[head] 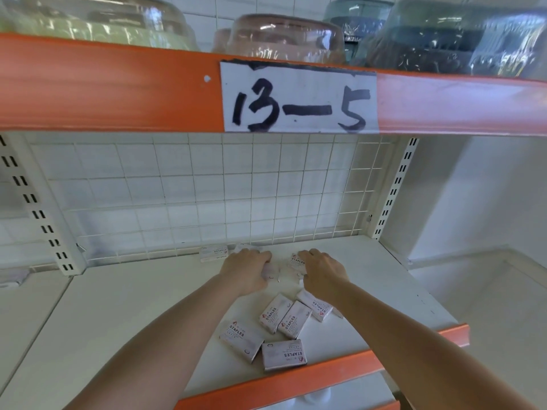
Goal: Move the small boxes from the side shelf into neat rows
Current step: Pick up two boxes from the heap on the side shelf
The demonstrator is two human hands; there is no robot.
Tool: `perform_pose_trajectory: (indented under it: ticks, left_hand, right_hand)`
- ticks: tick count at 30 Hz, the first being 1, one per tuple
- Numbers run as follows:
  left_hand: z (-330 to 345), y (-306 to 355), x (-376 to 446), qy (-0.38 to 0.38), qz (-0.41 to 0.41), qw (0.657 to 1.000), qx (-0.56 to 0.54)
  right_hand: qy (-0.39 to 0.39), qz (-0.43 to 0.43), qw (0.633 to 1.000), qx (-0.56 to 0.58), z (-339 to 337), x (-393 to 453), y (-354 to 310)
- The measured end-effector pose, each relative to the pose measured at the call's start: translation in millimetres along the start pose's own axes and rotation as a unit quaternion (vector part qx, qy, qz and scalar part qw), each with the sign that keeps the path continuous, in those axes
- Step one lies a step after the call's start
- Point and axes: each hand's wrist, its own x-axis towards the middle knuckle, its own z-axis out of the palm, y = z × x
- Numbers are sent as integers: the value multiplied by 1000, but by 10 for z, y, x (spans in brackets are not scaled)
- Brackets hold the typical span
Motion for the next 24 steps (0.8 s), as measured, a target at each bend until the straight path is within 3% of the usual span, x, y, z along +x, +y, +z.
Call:
perform_pose_trajectory:
  ticks: [24]
  left_hand:
    - [-155,-581,-1093,53,-151,987,-7]
  right_hand:
    - [22,-232,970,-73,87,-61,-944]
